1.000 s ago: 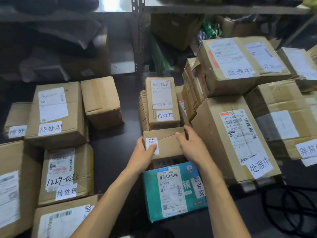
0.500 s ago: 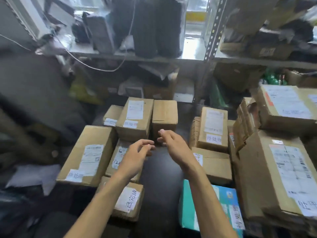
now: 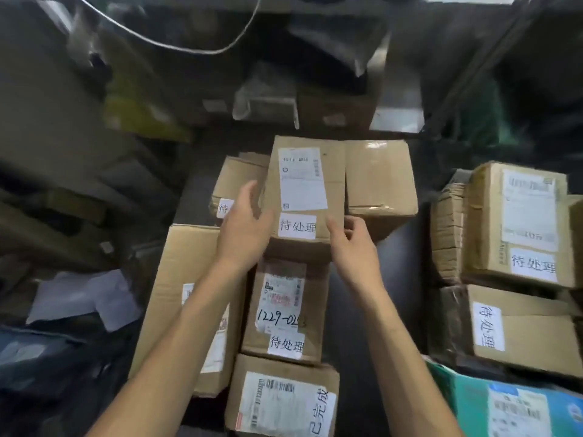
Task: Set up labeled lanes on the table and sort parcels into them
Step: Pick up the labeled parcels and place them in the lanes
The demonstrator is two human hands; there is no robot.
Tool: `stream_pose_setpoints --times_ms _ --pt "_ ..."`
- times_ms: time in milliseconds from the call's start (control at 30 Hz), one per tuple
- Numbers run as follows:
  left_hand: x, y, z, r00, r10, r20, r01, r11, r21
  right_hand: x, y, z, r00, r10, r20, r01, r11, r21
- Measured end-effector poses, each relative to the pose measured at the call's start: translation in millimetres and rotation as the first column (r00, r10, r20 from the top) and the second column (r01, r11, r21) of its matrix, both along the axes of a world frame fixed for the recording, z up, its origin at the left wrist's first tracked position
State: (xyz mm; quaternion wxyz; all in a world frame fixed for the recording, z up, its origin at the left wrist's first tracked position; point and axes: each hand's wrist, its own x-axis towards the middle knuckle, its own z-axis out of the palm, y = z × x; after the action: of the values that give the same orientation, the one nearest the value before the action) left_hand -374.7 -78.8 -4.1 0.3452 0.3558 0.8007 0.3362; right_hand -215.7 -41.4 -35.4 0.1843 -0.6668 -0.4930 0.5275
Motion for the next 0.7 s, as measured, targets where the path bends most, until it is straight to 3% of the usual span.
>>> stream_pose_setpoints --times_ms 100,200,300,533,700 --pt "-4.5 18.9 -17.7 0.991 -0.027 0.129 0.033 0.999 -0.043 -10.0 0.8 -15.6 0.998 -0.052 -0.027 0.051 0.998 -0.032" --pt "-6.9 21.8 -33.1 0.925 0.103 0.365 -0.099 0.995 -0.027 -14.1 0.2 -23.2 0.990 -0.068 -0.123 0.060 0.996 -0.067" --pt "-10.1 20.3 -40.9 0.856 0.161 0.491 -0.175 0.984 -0.018 -14.3 -1.5 -28.7 0.971 -0.124 -0.205 0.105 0.989 -0.101" --pt "-8.6 12.0 -28.7 0.878 0.089 0.471 -0.111 0.994 0.019 -13.1 -5.3 -20.7 0.950 -0.141 -0.280 0.131 0.990 -0.055" --pt "3.4 -5.9 2.0 0.900 0.009 0.435 -0.072 0.989 0.127 7.5 -24.8 -7.8 0.872 -0.144 -0.468 0.132 0.990 -0.059"
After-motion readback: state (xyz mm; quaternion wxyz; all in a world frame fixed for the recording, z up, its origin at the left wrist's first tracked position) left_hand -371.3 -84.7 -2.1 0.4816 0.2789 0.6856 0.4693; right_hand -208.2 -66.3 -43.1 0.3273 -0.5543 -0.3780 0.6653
